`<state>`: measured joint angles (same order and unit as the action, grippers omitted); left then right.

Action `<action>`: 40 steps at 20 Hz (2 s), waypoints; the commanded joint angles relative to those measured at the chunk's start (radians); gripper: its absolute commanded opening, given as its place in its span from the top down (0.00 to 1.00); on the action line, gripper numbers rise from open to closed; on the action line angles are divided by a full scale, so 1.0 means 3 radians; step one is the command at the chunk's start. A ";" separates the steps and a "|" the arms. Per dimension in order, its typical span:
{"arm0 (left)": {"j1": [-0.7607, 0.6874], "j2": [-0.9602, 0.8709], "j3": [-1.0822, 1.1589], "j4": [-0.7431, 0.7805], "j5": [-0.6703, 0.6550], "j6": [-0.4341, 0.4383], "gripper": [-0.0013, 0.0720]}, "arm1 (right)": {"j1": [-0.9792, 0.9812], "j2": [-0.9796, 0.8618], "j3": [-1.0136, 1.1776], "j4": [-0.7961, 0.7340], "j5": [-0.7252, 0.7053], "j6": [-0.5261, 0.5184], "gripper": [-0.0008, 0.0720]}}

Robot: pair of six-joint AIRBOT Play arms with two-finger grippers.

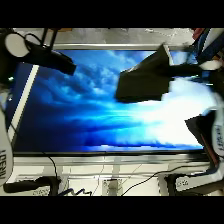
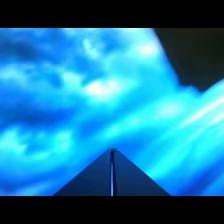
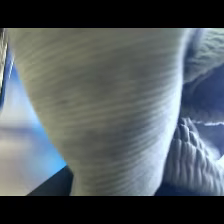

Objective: Fold the clothes and pants, and hang the long-sleeved shirts on hangers.

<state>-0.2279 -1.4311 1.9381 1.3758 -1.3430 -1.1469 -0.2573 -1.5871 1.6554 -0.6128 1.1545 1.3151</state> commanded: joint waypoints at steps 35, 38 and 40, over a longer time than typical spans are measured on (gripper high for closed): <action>0.0005 0.0546 0.0001 0.0324 -0.0514 0.0009 0.94 | -0.1895 0.1699 -0.0104 -0.2300 0.1221 0.0744 0.94; 0.0005 0.0546 0.0001 0.0324 -0.0514 0.0009 0.94 | -0.0760 0.1637 -0.0106 -0.2948 0.1156 0.0278 0.94; 0.0005 0.0546 0.0001 0.0326 -0.0512 0.0009 0.94 | -0.0198 0.1597 -0.0106 -0.3389 0.1044 0.0296 0.94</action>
<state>-0.2260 -1.2682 1.9381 1.4731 -1.4975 -1.1446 -0.5785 -1.0927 1.6245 -1.4277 1.5112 1.4837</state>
